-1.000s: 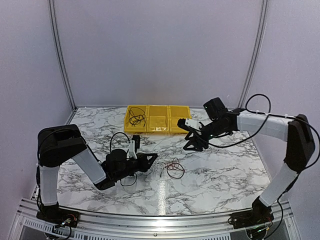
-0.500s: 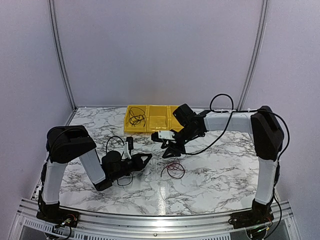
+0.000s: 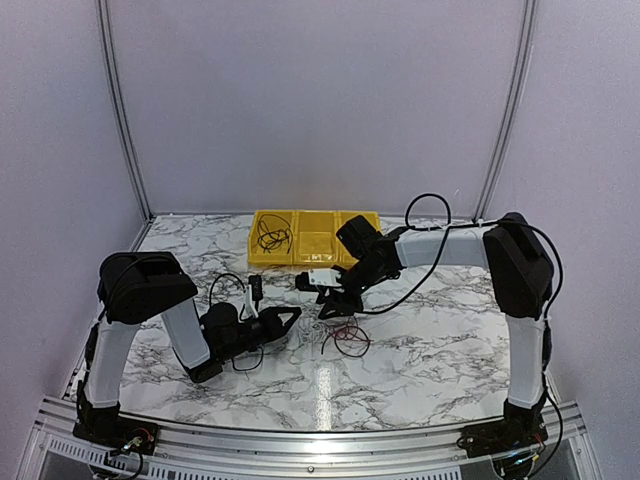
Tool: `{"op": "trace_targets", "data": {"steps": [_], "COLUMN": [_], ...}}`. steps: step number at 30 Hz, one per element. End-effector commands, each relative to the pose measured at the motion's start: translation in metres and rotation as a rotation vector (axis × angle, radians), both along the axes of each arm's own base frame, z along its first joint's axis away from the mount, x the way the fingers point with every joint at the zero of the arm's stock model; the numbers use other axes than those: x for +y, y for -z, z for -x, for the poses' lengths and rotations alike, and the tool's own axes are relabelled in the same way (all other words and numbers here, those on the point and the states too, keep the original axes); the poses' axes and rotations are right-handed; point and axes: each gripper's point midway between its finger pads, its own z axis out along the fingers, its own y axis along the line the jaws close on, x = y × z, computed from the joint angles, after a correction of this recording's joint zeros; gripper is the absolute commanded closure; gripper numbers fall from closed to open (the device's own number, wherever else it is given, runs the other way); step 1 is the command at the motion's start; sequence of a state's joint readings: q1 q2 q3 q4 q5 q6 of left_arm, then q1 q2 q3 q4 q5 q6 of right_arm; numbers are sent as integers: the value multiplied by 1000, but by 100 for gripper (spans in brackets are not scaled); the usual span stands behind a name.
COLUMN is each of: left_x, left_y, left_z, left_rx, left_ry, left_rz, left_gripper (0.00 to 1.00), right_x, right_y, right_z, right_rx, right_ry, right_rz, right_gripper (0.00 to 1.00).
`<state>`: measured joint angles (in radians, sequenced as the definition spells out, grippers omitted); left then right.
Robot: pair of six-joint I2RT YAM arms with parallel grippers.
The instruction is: Untangle the cables
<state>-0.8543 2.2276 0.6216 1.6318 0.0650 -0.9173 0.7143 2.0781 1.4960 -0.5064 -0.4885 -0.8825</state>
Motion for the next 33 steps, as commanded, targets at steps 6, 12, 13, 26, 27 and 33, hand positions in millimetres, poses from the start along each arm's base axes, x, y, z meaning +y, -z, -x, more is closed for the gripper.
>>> {"op": "trace_targets", "data": {"steps": [6, 12, 13, 26, 27, 33], "left_x": [1, 1, 1, 4, 5, 34], "left_y": [-10, -8, -9, -9, -10, -29], "left_z": [2, 2, 2, 2, 3, 1], "left_rx": [-27, -22, -22, -19, -22, -74], "left_ry": [13, 10, 9, -2, -5, -136], "left_rz": [58, 57, 58, 55, 56, -11], "left_gripper": [94, 94, 94, 94, 94, 97], "right_x": [19, 23, 24, 18, 11, -34], "right_y": [-10, 3, 5, 2, 2, -27], "right_z": [-28, -20, -18, -6, -6, -10], "right_rx": [-101, -108, -107, -78, -73, -49], "right_ry": [37, -13, -22, -55, -47, 48], "right_rz": [-46, -14, -11, -11, -2, 15], "right_gripper": [61, 63, 63, 98, 100, 100]}}
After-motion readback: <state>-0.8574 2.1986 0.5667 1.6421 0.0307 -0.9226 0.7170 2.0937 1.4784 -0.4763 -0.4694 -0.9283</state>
